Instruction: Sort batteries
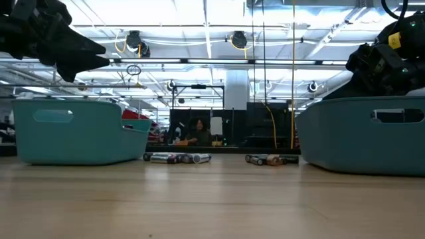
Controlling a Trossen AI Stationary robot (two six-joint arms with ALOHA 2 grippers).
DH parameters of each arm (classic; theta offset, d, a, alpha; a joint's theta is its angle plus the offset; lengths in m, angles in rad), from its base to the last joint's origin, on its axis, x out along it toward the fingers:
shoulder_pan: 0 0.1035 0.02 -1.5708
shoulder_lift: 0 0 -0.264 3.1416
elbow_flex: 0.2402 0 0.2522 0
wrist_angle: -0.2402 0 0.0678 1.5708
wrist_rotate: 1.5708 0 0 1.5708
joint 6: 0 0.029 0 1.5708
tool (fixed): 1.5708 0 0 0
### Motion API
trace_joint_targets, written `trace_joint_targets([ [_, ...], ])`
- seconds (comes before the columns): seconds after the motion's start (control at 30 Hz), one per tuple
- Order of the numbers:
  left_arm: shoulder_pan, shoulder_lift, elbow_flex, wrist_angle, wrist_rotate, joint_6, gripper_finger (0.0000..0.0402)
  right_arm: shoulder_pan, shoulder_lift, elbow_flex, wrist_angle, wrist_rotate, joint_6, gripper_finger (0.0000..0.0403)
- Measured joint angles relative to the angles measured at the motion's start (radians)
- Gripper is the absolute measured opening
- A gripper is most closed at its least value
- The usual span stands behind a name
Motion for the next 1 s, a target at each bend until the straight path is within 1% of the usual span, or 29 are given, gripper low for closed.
trace_joint_targets([
  [0.13,0.0,0.0,0.0,0.0,0.0,0.0,0.0196,0.0,-0.001,-0.001,0.039,0.051,-0.155,0.0],
  [0.23,0.0,0.0,0.0,0.0,0.0,0.0,0.0196,0.0,0.0,-0.001,0.046,0.052,-0.179,0.0],
  [0.7,0.0,0.0,0.0,0.0,0.0,0.0,0.0196,0.0,0.0,-0.001,0.063,0.052,-0.145,0.0],
  [0.73,0.0,0.0,0.0,0.001,-0.006,0.003,0.0196,0.0,0.0,-0.001,0.069,0.052,-0.145,0.0],
  [0.8,0.002,0.0,0.0,0.009,-0.053,0.06,0.0196,0.0,-0.001,-0.001,0.07,0.052,-0.136,0.0],
  [0.87,0.002,0.0,0.0,0.01,-0.07,0.097,0.0196,0.0,0.0,-0.001,0.057,0.051,-0.087,0.0],
  [1.0,0.002,0.0,0.0,0.01,-0.059,0.133,0.0196,0.0,0.0,-0.001,0.054,0.05,0.018,0.0],
])
